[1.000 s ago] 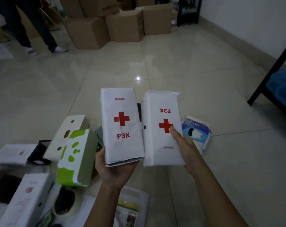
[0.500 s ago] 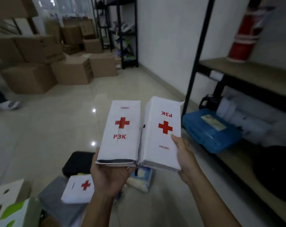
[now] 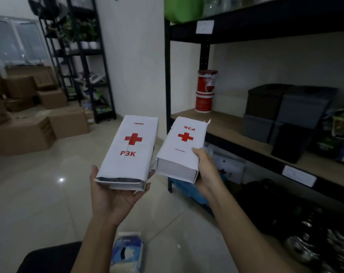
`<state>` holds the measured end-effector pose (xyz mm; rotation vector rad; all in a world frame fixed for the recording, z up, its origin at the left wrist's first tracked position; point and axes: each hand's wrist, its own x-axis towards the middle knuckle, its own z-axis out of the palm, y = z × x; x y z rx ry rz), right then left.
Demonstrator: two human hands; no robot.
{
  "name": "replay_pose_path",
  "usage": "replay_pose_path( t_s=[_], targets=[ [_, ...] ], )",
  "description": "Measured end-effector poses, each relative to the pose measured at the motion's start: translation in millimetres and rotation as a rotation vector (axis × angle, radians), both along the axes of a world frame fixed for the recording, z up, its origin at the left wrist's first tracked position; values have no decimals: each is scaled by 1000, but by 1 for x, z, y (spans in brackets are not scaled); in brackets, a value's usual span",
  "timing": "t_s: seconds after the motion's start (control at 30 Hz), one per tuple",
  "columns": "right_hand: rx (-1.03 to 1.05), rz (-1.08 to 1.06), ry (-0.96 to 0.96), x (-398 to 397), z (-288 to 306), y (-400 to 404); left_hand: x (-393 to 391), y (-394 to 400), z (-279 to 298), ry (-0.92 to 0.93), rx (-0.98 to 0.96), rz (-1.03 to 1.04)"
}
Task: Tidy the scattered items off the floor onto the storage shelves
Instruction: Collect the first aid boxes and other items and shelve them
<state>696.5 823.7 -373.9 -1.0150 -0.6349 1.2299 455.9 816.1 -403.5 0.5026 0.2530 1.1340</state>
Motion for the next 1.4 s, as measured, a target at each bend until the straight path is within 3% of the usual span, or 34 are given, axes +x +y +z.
replay_pose_path(
  t_s=[0.17,0.33,0.6,0.8,1.0,1.07,1.17,1.3,1.4],
  targets=[
    [47,-72,-25,49,35,54,52,35,33,27,61,-21],
    [38,-174,8,95,53,130,90,86,49,84,-4,-26],
    [-146,-394,-40,165,19,259,137,179,48,98,-29,-186],
    [-185,-618,-178,171,28,278,169,219,40,7,-146,-195],
    [-103,-970,-242,170,20,260,183,224,32,58,-128,-235],
    [-225,-981,-451,169,20,250,189,219,31,76,-133,-229],
    [-405,-913,-957,161,22,231,198,210,29,74,-158,-212],
    [-219,-643,-1712,160,22,219,201,203,24,56,-199,-189],
    [-150,-327,-2055,173,24,220,202,204,31,89,-209,-165]
  ],
)
